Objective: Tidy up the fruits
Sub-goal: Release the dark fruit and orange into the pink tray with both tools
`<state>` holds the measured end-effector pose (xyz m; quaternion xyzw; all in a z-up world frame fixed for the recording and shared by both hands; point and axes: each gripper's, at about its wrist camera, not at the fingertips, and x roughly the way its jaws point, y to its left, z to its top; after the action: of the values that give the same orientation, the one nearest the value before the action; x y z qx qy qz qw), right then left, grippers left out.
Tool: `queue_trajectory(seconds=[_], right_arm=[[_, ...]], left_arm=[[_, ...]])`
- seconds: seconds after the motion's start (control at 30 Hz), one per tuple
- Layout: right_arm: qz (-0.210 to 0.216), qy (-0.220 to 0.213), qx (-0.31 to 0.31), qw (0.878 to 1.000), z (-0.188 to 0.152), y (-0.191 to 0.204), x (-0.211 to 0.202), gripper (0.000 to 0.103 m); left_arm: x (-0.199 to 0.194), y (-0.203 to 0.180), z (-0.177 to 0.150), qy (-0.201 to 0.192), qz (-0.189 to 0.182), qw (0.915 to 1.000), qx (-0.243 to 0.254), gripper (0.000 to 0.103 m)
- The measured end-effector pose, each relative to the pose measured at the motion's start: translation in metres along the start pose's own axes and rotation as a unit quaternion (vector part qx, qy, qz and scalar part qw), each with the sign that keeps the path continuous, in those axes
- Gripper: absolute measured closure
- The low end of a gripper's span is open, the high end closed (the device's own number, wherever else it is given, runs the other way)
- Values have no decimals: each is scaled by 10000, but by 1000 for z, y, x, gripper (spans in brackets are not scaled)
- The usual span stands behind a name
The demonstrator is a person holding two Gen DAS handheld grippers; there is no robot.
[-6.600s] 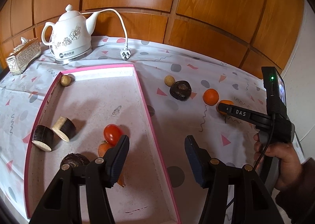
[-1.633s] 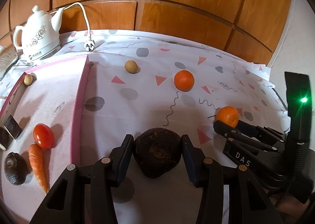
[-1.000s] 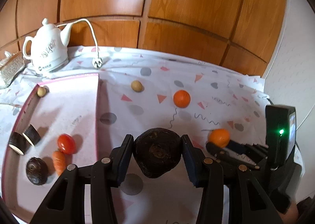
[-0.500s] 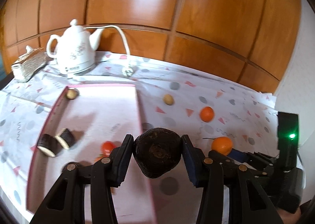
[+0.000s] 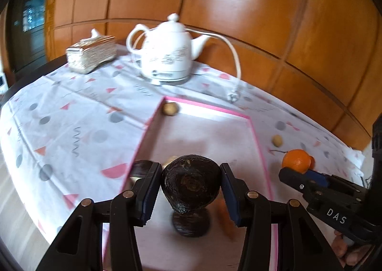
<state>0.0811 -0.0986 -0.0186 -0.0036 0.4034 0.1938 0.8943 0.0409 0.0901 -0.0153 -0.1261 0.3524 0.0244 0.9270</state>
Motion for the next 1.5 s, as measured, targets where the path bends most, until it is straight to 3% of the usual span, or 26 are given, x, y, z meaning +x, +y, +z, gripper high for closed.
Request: queue_trajectory(seconds=[0.3, 0.57, 1.03, 1.5], right_arm=[[131, 64, -268, 9995, 15, 31, 21, 66], [151, 30, -300, 9994, 15, 38, 24, 56], [-201, -155, 390, 9989, -8, -9, 0, 55], [-885, -199, 1128, 9895, -33, -84, -14, 55]], left_arm=[[1, 6, -3, 52, 179, 9998, -52, 53], [-7, 0, -3, -121, 300, 9995, 41, 41], [-14, -20, -9, -161, 178, 9994, 263, 32], [-16, -57, -14, -78, -123, 9971, 748, 32]])
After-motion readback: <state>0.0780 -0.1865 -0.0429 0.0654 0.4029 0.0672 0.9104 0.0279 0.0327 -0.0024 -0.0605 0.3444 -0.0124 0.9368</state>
